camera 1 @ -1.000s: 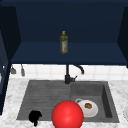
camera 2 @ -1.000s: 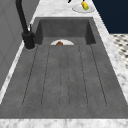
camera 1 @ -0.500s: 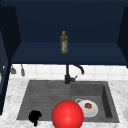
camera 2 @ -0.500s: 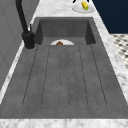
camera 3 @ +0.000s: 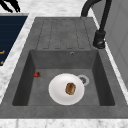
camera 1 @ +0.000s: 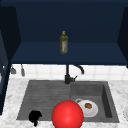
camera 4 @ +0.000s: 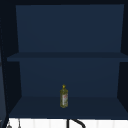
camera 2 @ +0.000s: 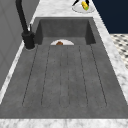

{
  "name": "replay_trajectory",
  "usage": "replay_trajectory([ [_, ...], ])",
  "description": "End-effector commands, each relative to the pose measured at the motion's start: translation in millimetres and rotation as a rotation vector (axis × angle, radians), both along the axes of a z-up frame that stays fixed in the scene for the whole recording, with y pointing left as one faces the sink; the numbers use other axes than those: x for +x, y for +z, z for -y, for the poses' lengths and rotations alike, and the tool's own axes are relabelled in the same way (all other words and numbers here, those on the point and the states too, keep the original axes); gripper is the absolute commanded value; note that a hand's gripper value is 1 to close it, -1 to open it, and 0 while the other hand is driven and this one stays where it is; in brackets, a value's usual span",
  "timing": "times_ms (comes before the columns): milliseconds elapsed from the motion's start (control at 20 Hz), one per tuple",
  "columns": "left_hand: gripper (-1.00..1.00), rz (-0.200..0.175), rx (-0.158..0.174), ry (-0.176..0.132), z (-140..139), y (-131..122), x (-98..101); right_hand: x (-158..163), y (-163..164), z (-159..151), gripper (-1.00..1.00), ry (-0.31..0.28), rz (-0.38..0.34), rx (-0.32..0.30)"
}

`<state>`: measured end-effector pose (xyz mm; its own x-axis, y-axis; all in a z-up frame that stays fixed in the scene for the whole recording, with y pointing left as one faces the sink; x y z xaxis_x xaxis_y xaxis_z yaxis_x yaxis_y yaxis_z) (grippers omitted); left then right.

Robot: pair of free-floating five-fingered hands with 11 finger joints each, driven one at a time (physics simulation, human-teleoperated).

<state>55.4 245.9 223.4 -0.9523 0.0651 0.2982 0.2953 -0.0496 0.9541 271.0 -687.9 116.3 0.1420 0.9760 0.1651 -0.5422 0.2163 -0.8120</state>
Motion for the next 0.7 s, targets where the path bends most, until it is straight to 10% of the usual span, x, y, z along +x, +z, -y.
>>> replay_trajectory([
  [0, 0.0, 0.0, 0.0, 0.0, 0, 0, 0.0, -19, -13, 0, -1.0, -0.009, 0.124, -0.004],
  [400, 0.0, 0.0, 0.0, 0.0, 0, 0, 0.0, -8, -14, -1, -1.0, -0.005, 0.03, -0.009],
  [650, 0.0, 0.0, 0.0, 0.0, 0, 0, 0.0, -12, -8, -4, -1.0, -0.021, 0.091, -0.029],
])
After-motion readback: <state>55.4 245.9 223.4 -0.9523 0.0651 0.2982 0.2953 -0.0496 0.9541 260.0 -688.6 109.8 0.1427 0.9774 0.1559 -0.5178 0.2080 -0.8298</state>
